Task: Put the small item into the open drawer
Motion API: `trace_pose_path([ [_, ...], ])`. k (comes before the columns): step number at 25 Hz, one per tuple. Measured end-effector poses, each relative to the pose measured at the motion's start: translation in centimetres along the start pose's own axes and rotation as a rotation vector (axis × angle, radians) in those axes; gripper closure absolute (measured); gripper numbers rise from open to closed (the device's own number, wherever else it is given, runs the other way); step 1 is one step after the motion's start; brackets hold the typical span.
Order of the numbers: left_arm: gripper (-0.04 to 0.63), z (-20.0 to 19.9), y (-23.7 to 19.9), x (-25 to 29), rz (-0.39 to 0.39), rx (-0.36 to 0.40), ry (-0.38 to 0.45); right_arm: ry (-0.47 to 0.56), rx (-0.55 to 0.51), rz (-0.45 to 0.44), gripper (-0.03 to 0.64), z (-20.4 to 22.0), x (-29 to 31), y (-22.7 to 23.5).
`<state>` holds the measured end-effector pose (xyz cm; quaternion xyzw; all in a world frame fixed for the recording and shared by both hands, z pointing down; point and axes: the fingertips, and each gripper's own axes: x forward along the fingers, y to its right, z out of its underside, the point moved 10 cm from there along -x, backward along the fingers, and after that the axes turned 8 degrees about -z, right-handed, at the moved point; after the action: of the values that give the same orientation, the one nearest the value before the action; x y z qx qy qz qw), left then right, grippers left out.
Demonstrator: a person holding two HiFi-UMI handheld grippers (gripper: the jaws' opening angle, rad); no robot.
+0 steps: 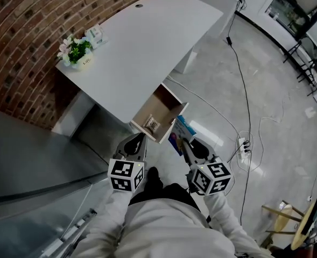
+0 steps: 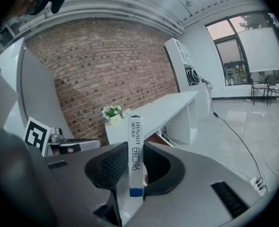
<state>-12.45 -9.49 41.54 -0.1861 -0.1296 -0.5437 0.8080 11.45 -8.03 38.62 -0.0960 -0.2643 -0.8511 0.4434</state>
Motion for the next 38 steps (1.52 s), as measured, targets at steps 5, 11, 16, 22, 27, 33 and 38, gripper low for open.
trace_pose_path([
  [5,0.561,0.2,-0.5,0.9,0.008,-0.011,-0.012,-0.016,0.008,0.009,0.5,-0.2,0.9,0.4],
  [11,0.561,0.2,-0.8,2.0,0.005,-0.021,-0.023,-0.047,0.0,0.011,0.5,-0.4,2.3,1.6],
  [16,0.561,0.2,-1.3,3.2,-0.029,-0.038,-0.03,-0.084,-0.01,-0.012,0.5,-0.7,4.4,3.1],
  [22,0.561,0.0,-1.6,5.0,-0.078,-0.08,-0.044,-0.139,-0.005,-0.031,0.5,-1.4,7.2,6.0],
  [27,0.561,0.2,-1.6,6.5,-0.12,-0.115,-0.077,-0.207,-0.004,-0.053,0.5,-1.7,9.8,9.0],
  [33,0.561,0.1,-1.0,8.2,-0.177,-0.134,-0.095,-0.284,-0.034,-0.101,0.5,-1.9,13.1,12.3],
  [38,0.561,0.3,-1.3,8.6,-0.244,-0.163,-0.099,-0.358,-0.102,-0.147,0.5,-1.6,16.5,13.7],
])
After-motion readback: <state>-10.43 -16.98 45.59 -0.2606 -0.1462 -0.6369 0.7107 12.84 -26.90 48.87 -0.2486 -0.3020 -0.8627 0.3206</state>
